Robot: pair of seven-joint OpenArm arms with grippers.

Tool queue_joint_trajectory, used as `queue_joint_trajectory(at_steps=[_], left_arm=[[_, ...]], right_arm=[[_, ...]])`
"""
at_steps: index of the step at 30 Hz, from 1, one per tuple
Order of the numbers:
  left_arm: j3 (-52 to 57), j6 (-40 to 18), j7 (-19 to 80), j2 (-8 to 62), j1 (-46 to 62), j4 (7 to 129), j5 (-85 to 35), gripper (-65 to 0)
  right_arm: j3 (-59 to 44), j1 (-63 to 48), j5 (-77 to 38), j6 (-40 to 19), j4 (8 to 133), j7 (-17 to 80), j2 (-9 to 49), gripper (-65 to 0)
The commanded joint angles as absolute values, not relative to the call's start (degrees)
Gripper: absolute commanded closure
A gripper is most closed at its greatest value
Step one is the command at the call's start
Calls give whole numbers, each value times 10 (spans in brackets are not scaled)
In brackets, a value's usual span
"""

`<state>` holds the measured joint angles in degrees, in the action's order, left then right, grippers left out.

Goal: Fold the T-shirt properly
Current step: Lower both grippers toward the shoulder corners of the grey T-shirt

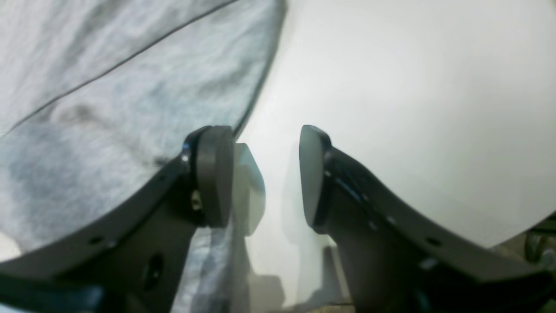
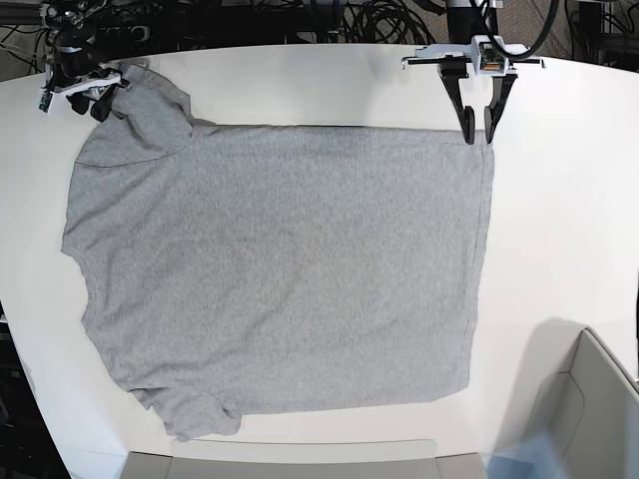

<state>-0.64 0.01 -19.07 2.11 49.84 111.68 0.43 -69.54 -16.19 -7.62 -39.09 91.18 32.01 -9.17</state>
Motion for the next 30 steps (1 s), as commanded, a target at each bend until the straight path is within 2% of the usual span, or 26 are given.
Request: queue_joint_trajectory(at_steps=[1, 16, 30], left_arm=[[-12, 2, -204, 20, 504, 1128, 5, -156], [-51, 4, -204, 22, 504, 1127, 5, -156], [-51, 5, -204, 22, 507, 1126, 5, -156]], right_arm=[[-697, -165, -45, -400, 908, 349, -90, -254], [-696, -162, 37, -400, 880, 349, -90, -254], [-697, -96, 124, -400, 848, 347, -90, -254]])
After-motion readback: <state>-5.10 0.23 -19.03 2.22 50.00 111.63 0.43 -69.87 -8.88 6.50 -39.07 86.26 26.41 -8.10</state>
